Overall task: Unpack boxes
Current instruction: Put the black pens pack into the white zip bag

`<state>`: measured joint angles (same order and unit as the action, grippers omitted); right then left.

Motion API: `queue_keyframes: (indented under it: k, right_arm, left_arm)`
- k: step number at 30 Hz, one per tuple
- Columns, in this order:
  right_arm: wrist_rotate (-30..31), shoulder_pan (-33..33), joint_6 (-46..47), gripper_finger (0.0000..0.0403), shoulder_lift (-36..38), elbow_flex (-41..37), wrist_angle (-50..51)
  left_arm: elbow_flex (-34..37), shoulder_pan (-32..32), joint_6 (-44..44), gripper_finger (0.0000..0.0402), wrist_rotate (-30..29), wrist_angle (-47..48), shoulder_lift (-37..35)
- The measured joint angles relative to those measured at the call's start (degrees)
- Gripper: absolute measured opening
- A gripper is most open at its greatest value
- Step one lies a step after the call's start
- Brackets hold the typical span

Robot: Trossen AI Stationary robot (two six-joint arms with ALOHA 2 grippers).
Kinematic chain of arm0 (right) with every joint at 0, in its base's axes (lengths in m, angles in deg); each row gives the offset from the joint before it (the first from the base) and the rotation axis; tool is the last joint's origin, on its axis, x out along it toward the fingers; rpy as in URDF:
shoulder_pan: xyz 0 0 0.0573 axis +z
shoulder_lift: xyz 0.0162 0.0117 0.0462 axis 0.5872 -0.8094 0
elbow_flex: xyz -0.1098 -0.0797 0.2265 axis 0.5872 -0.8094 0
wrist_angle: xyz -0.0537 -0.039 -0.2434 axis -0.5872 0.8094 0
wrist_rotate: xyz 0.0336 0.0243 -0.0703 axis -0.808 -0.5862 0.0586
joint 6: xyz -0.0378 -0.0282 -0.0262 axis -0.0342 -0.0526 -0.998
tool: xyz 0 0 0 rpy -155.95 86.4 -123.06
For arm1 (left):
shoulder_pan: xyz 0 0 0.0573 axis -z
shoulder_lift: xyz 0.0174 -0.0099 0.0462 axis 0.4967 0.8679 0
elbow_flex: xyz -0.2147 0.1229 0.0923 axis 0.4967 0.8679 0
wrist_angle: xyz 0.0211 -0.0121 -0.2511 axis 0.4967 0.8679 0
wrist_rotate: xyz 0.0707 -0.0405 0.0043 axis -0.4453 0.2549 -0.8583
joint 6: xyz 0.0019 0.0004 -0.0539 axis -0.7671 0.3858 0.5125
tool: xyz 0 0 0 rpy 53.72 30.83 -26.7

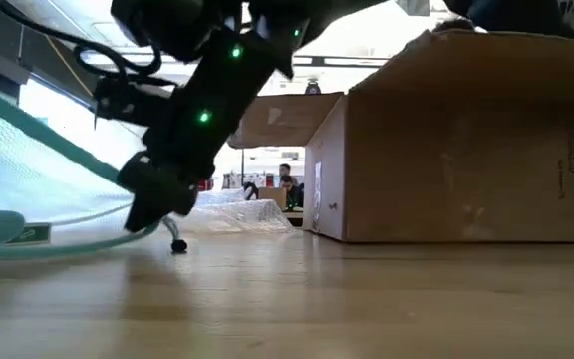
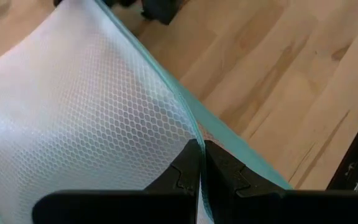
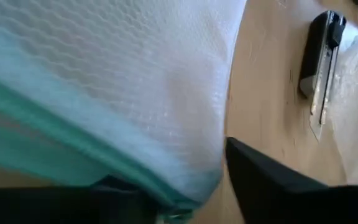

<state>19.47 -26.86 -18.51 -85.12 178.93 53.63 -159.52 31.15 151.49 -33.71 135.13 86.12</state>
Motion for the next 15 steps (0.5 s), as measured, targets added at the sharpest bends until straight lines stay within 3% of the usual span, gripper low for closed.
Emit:
queue_keyframes:
  k: [4, 10, 15]
  right_arm:
    - [-0.89, 0.57, 0.54, 0.0022, 4.47, -0.06, 7.18]
    - [-3.26, 1.09, 8.99, 0.0015, 16.25, 1.18, 13.17]
    - [-4.84, 0.83, 9.44, 0.0013, 19.53, 1.26, 14.54]
  left_arm:
    - [-3.33, 0.50, -1.77, 0.0000, -0.53, 4.31, -0.08]
    - [-11.19, 2.09, 5.00, 0.0000, -4.42, 21.95, -0.75]
    - [-11.63, 2.63, 3.14, 0.0000, -6.09, 21.16, -1.38]
